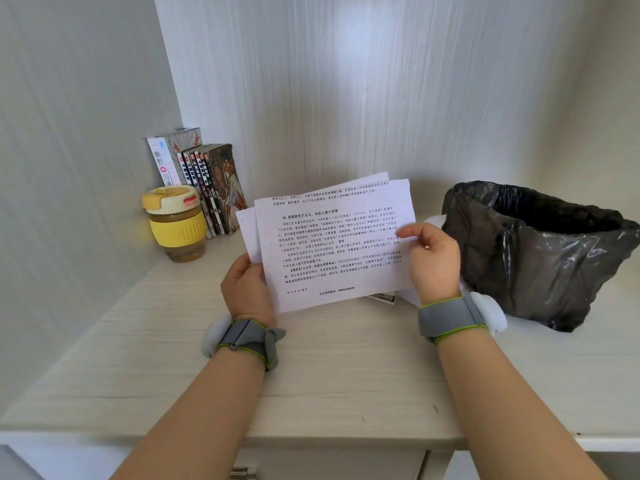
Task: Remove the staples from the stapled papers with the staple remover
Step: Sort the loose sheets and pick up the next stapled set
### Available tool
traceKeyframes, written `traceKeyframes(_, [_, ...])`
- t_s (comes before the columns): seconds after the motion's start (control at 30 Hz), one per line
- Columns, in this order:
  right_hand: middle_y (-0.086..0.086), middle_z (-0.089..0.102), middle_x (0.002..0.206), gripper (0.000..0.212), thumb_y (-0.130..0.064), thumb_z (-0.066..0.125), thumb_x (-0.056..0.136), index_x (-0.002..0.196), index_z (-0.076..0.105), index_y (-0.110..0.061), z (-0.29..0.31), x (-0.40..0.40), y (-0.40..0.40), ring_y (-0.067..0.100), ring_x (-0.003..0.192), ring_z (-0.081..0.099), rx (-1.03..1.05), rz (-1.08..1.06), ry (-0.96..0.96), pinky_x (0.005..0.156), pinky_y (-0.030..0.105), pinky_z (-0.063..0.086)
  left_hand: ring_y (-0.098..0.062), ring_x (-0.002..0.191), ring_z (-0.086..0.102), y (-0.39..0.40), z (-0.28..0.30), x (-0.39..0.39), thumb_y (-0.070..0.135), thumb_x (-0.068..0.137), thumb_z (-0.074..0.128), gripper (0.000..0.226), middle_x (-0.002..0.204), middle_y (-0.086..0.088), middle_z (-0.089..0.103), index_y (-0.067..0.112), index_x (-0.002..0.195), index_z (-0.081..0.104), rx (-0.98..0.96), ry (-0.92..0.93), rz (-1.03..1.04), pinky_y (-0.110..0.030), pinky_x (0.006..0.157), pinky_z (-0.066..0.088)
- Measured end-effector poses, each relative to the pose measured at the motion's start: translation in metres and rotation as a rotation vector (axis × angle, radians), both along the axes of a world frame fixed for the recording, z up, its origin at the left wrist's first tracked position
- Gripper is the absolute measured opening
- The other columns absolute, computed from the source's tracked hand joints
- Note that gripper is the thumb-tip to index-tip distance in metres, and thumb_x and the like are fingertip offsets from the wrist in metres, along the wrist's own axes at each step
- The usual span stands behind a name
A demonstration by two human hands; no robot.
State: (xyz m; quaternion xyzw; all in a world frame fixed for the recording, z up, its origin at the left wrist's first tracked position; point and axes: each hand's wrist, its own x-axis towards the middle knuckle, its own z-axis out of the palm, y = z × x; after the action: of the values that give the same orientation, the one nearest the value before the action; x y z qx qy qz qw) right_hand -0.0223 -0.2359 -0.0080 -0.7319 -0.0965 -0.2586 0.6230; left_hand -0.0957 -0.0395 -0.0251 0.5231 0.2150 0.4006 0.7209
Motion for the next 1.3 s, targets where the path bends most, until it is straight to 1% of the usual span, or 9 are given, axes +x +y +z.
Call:
traceKeyframes(0.13, [0.002, 0.06, 0.082, 0.042, 0.015, 0.035, 0.076, 0.079, 0.064, -0.016, 0.0, 0.001, 0.0, 0.013, 0.07, 0.047, 0.008, 0.012, 0.02, 0.06, 0.009, 0.037, -0.012, 0.06, 0.039, -0.001, 0.0, 0.0, -0.009, 0.081, 0.04, 0.035, 0.065, 0.001, 0.053, 0.016, 0.086, 0.064, 0.026, -0.01, 0.0, -0.02, 0.051, 0.032])
traceKeyframes(0.37, [0.013, 0.066, 0.091, 0.038, 0.013, 0.038, 0.077, 0.081, 0.064, -0.015, 0.003, -0.002, 0.0, 0.017, 0.082, 0.052, 0.035, 0.02, 0.014, 0.067, 0.02, 0.039, -0.01, 0.058, 0.041, 0.0, -0.001, 0.0, -0.011, 0.08, 0.037, 0.038, 0.063, 0.003, 0.054, 0.017, 0.076, 0.063, 0.049, -0.018, -0.01, -0.008, 0.042, 0.033])
traceKeyframes(0.47, [0.023, 0.067, 0.097, 0.033, 0.011, 0.043, 0.08, 0.093, 0.064, -0.012, 0.005, -0.006, 0.0, 0.019, 0.077, 0.052, 0.038, 0.037, 0.023, 0.065, 0.021, 0.041, -0.01, 0.058, 0.043, -0.001, -0.001, 0.0, -0.011, 0.08, 0.037, 0.036, 0.057, 0.008, 0.057, 0.013, 0.083, 0.063, 0.037, -0.02, -0.019, -0.009, 0.045, 0.036])
traceKeyframes(0.6, [0.021, 0.064, 0.092, 0.044, 0.008, 0.051, 0.08, 0.12, 0.054, -0.007, 0.009, -0.007, 0.0, 0.025, 0.086, 0.057, 0.018, 0.031, 0.045, 0.081, 0.034, 0.047, -0.008, 0.056, 0.043, 0.0, 0.0, 0.0, -0.009, 0.082, 0.039, 0.038, 0.046, 0.016, 0.057, 0.017, 0.069, 0.062, 0.026, -0.007, -0.024, -0.007, 0.042, 0.035])
traceKeyframes(0.73, [0.015, 0.064, 0.1, 0.052, 0.007, 0.053, 0.079, 0.129, 0.046, -0.006, 0.012, -0.009, -0.001, 0.023, 0.089, 0.057, -0.009, 0.004, 0.068, 0.085, 0.035, 0.047, -0.011, 0.055, 0.037, -0.001, 0.002, -0.001, -0.01, 0.082, 0.038, 0.042, 0.057, 0.0, 0.051, 0.021, 0.063, 0.058, 0.048, -0.014, -0.015, -0.01, 0.04, 0.03])
traceKeyframes(1.0, [0.007, 0.062, 0.099, 0.046, 0.012, 0.048, 0.077, 0.119, 0.056, -0.003, 0.011, -0.007, -0.002, 0.018, 0.088, 0.057, 0.074, 0.079, 0.134, 0.077, 0.029, 0.048, 0.004, 0.039, 0.042, -0.001, -0.001, 0.0, -0.008, 0.085, 0.038, 0.031, 0.053, 0.007, 0.052, 0.008, 0.071, 0.061, 0.135, 0.002, -0.023, -0.004, 0.04, 0.029])
traceKeyframes(1.1, [0.007, 0.063, 0.096, 0.038, 0.015, 0.048, 0.076, 0.109, 0.06, -0.001, 0.012, -0.008, -0.002, 0.018, 0.087, 0.057, 0.123, 0.086, 0.116, 0.071, 0.025, 0.048, 0.009, 0.04, 0.045, -0.001, -0.005, 0.004, 0.014, 0.093, 0.045, 0.023, 0.046, 0.017, 0.051, -0.002, 0.092, 0.063, 0.126, -0.005, -0.015, -0.002, 0.043, 0.032])
traceKeyframes(1.2, [0.007, 0.061, 0.095, 0.031, 0.014, 0.049, 0.077, 0.104, 0.06, 0.001, 0.012, -0.006, -0.003, 0.02, 0.088, 0.056, 0.146, 0.079, 0.101, 0.071, 0.025, 0.047, 0.004, 0.043, 0.048, -0.001, -0.004, 0.004, 0.027, 0.089, 0.056, 0.024, 0.047, 0.018, 0.057, 0.012, 0.071, 0.061, 0.072, -0.028, -0.084, -0.01, 0.045, 0.038])
traceKeyframes(1.3, [0.008, 0.061, 0.094, 0.027, 0.014, 0.049, 0.078, 0.097, 0.059, -0.002, 0.012, -0.007, -0.004, 0.019, 0.086, 0.055, 0.175, 0.09, 0.087, 0.07, 0.027, 0.045, 0.006, 0.054, 0.058, -0.005, -0.003, 0.003, 0.014, 0.083, 0.064, 0.001, 0.068, 0.014, 0.063, 0.015, 0.083, 0.064, 0.167, -0.006, -0.098, -0.005, 0.049, 0.044])
